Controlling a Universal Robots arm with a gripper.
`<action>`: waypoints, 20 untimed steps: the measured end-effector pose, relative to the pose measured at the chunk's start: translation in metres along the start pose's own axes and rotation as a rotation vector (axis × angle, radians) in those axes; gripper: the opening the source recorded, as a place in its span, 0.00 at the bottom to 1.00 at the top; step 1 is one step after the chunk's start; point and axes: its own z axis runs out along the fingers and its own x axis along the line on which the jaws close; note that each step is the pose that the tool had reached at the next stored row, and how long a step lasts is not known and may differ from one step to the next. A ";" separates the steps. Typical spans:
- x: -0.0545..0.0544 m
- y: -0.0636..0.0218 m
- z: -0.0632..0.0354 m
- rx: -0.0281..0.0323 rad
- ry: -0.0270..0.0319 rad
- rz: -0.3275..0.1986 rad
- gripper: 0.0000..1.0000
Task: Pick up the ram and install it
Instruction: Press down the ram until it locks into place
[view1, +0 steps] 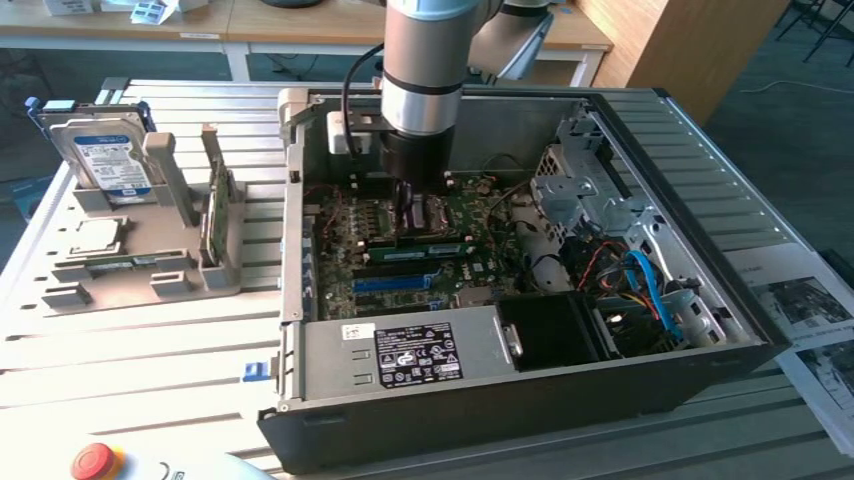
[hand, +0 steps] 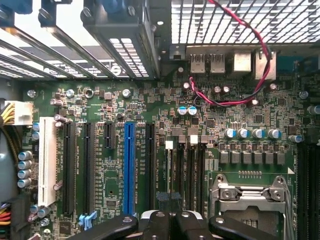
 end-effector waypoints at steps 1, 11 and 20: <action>0.000 0.0000 -0.0012 0.0000 0.0000 0.000 0.10; 0.001 0.0004 -0.0193 -0.0002 0.0000 0.000 0.10; 0.003 0.0008 -0.0442 -0.0003 0.0000 0.000 0.10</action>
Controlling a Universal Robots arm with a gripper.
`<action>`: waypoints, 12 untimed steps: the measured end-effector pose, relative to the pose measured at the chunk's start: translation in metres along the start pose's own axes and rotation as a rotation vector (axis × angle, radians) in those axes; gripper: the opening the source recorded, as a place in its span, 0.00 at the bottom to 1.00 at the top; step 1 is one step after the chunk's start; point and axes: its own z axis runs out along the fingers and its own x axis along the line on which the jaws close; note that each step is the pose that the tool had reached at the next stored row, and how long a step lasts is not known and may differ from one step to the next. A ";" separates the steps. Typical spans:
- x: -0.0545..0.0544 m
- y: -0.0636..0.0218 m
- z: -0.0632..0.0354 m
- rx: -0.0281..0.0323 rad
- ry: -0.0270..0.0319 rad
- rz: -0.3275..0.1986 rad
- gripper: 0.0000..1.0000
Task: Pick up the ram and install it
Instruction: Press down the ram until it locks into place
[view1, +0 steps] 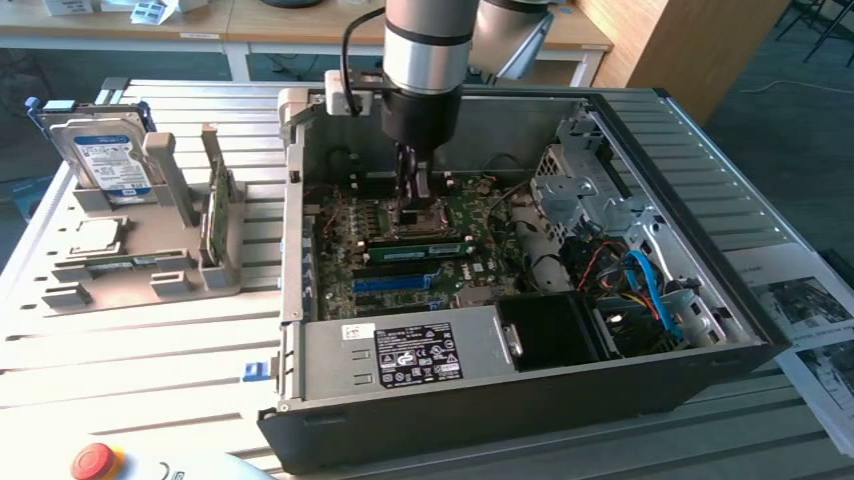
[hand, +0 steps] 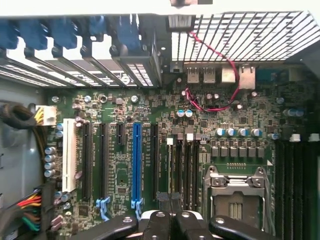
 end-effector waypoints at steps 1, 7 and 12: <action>0.000 0.0000 -0.0027 0.0000 0.0000 0.000 0.10; 0.002 0.0005 -0.0262 0.0000 -0.0001 0.000 0.10; 0.003 0.0008 -0.0445 -0.0001 0.0000 0.000 0.10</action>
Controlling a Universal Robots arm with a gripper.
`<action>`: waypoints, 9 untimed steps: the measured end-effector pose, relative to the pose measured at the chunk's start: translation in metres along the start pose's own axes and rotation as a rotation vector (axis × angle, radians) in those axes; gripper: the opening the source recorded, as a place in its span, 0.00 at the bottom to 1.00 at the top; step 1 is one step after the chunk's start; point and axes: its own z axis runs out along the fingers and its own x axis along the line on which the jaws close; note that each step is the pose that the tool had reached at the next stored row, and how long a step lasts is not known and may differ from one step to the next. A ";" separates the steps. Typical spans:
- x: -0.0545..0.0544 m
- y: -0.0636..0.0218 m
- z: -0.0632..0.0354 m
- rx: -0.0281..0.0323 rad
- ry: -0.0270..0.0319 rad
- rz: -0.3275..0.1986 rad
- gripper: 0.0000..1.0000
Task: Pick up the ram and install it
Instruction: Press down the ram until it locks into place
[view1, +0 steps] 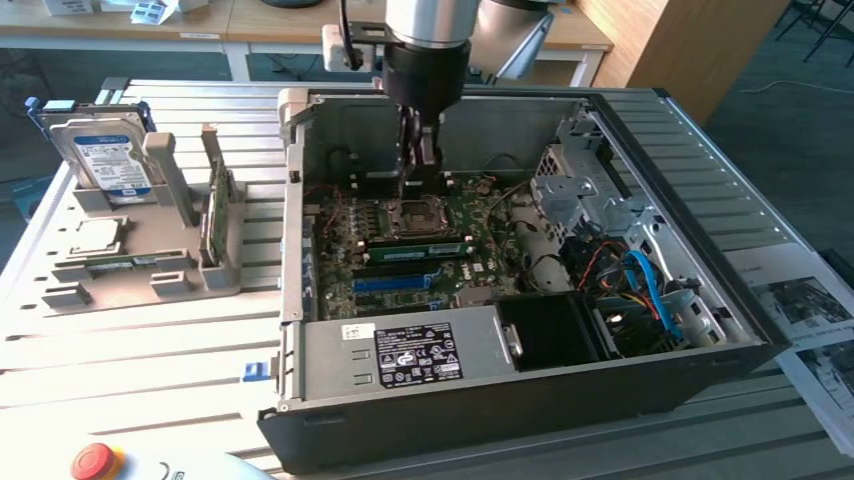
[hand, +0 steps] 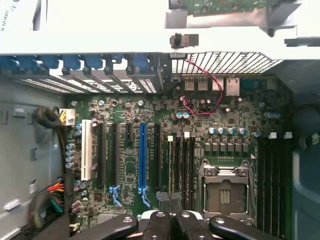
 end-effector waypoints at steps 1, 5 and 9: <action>0.000 0.0001 -0.0027 0.0000 0.0000 0.000 0.10; 0.001 0.0002 -0.0136 0.0000 -0.0001 0.000 0.10; 0.002 0.0004 -0.0238 0.0000 0.0000 0.000 0.10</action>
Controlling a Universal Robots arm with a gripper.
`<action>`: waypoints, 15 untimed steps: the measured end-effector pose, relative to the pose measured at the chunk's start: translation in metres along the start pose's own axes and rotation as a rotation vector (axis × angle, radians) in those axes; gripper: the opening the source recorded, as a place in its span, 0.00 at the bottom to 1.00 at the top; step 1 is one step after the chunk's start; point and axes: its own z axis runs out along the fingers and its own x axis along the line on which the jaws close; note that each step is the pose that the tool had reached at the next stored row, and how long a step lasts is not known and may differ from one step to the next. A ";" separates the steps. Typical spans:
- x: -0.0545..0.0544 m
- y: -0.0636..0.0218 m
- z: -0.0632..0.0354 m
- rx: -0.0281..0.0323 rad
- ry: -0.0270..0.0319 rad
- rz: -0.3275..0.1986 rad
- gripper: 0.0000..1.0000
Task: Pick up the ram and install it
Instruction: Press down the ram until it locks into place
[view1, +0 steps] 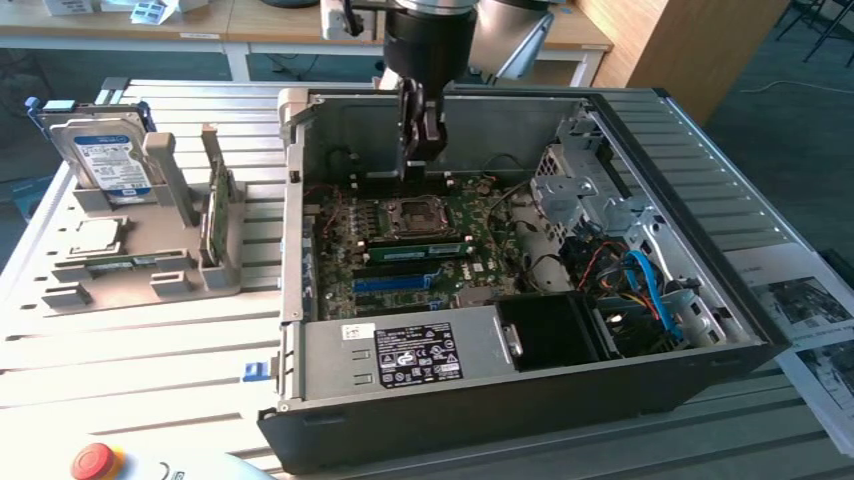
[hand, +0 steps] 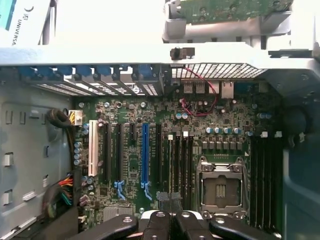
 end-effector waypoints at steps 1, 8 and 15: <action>0.000 0.0000 -0.0025 0.0000 0.0000 0.000 0.10; 0.001 0.0003 -0.0189 0.0001 -0.0001 0.000 0.10; 0.003 0.0006 -0.0354 0.0000 0.0000 0.000 0.10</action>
